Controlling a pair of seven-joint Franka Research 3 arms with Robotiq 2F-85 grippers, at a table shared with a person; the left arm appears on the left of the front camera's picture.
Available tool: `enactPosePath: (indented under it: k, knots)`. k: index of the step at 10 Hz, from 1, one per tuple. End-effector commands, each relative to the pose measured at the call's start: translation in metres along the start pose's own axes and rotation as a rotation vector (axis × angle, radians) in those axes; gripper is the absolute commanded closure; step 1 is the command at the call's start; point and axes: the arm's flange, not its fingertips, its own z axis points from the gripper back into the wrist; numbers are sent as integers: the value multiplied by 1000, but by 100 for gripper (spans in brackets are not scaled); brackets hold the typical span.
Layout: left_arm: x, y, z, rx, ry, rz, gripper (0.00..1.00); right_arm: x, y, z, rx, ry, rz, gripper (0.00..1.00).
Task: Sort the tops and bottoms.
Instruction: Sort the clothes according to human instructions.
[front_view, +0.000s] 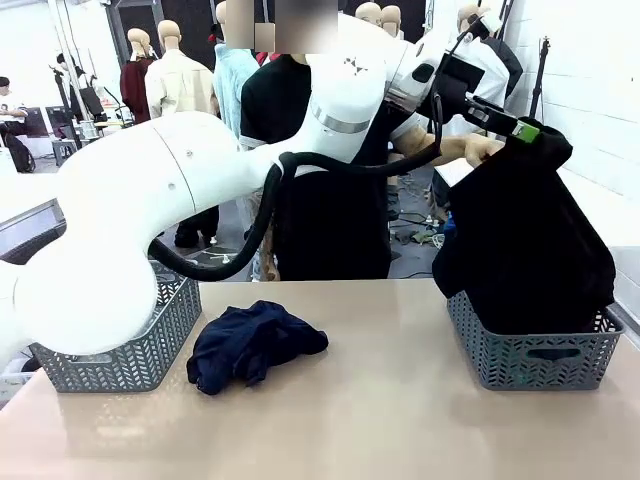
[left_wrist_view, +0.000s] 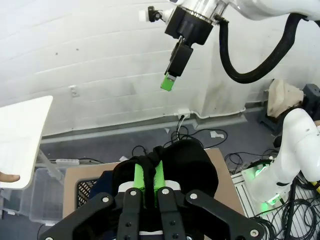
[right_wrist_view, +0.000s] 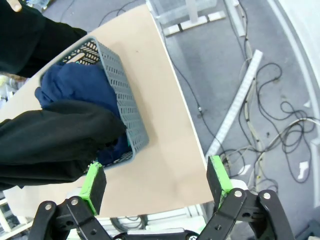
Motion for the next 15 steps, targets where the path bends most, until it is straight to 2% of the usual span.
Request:
enactPosePath:
  k: [1,9,10,12,15]
  knots:
    - [8,-1,9,6,-6,-9,100,0,-2,1,-16,9,15,0]
    - [4,-1,4,4,-3,-5,100,0,-2,1,-16,9,15,0]
    - [20,20,-7,-4,-30,-108,100,0,-2,1,-16,9,15,0]
    - [47,65,-39,-134,-77,-324,100,0,-2,1,-16,9,15,0]
    - [51,129,-88,-288,-199,-462,100,0,-2,1,-16,9,15,0]
